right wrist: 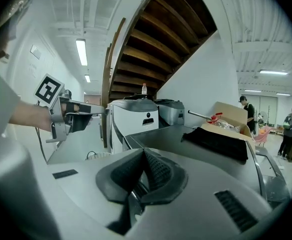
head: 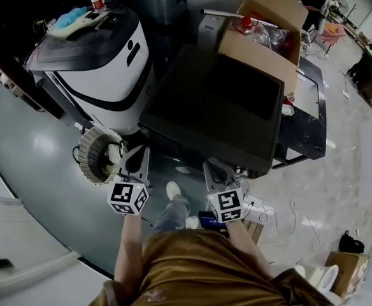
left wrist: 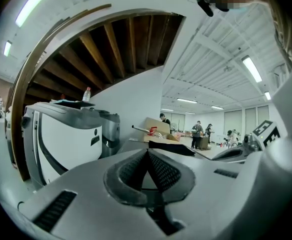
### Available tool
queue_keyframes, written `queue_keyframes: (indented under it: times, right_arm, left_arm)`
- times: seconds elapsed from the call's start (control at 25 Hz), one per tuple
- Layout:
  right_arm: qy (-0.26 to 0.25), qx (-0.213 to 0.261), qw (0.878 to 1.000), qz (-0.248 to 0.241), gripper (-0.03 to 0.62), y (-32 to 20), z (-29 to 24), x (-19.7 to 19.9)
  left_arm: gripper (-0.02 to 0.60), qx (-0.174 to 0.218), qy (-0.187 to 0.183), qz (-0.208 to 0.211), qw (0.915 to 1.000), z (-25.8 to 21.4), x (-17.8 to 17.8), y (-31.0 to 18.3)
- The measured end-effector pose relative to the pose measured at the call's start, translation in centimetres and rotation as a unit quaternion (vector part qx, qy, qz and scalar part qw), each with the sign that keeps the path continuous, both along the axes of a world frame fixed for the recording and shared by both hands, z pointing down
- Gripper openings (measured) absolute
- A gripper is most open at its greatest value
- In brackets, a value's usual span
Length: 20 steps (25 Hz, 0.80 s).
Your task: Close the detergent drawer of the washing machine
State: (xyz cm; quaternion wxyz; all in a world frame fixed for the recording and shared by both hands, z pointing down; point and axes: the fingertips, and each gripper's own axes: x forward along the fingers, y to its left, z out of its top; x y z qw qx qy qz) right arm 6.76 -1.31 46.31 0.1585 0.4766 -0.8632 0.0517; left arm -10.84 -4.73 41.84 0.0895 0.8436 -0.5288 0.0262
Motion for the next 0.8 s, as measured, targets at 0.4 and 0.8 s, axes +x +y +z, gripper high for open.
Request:
queue_keyframes:
  times: [0.4, 0.8]
  right_arm:
    - [0.014, 0.002, 1.0, 0.015, 0.012, 0.49, -0.14, -0.09]
    - [0.014, -0.001, 1.0, 0.009, 0.012, 0.25, -0.08, -0.37]
  left_arm:
    - [0.025, 0.001, 0.004, 0.011, 0.9999, -0.07, -0.19, 0.73]
    - [0.025, -0.004, 0.003, 0.005, 1.0, 0.21, -1.01, 0.25]
